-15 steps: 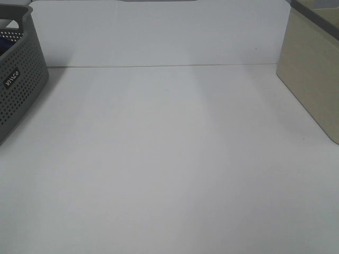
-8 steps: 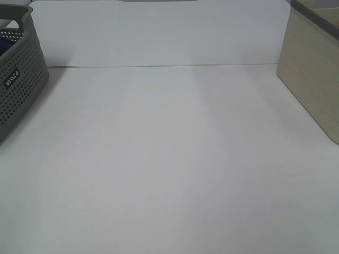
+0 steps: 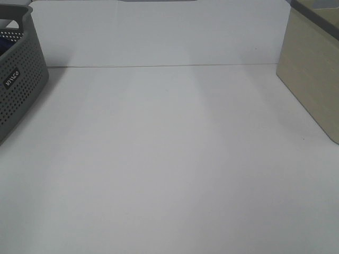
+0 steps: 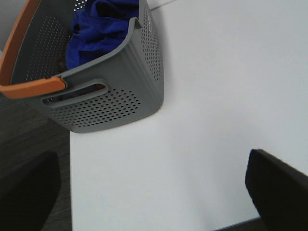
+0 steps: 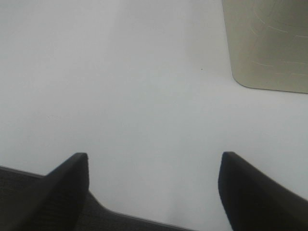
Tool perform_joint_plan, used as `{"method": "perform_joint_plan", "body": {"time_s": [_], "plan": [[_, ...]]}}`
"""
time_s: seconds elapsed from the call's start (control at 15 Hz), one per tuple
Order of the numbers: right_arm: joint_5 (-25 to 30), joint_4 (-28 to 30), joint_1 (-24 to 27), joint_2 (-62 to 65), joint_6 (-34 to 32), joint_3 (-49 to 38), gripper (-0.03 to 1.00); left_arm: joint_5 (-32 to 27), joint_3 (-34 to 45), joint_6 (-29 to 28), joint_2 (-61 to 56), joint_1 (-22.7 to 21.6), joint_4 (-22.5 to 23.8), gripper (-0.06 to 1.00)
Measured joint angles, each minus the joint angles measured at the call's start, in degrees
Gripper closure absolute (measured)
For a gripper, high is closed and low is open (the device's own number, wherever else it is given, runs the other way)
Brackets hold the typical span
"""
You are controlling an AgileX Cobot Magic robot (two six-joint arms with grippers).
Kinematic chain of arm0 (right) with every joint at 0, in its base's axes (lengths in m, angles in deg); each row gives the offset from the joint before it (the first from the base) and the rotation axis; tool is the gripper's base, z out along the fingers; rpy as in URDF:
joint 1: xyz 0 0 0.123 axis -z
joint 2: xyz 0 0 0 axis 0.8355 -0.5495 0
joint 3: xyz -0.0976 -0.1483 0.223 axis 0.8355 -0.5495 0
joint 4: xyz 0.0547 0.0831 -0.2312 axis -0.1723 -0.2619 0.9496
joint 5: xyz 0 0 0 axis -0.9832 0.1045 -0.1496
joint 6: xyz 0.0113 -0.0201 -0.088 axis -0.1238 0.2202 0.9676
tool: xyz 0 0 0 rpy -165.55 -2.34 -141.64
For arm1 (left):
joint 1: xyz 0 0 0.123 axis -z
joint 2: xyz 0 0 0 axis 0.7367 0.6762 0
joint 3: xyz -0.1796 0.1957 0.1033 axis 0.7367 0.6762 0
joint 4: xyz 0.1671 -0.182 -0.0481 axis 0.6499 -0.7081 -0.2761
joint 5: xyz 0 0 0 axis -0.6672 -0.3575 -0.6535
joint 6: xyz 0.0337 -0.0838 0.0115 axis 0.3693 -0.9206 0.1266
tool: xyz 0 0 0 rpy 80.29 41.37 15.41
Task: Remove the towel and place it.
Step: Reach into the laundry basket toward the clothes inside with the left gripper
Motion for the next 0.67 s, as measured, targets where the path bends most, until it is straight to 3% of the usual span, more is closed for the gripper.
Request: {"method": "perform_joint_plan", "body": {"time_s": [0.27, 0.33, 0.4, 0.53, 0.67], "plan": [[0.0, 0.0, 0.0, 0.0, 0.0, 0.0, 0.23, -1.9, -10.7, 15.1, 16.2, 0.0, 4.1, -0.03], [0.0, 0.0, 0.0, 0.0, 0.0, 0.0, 0.23, -1.4, -13.5, 18.6, 20.5, 0.0, 7.4, -0.03], [0.0, 0.0, 0.0, 0.0, 0.0, 0.0, 0.23, 0.6, -19.9, 21.1, 29.6, 0.0, 14.4, -0.02], [0.0, 0.0, 0.0, 0.0, 0.0, 0.0, 0.23, 2.1, -26.6, 22.5, 39.4, 0.0, 20.7, -0.02], [0.0, 0.0, 0.0, 0.0, 0.0, 0.0, 0.23, 2.3, -32.2, 24.1, 46.9, 0.0, 23.5, -0.02]]}}
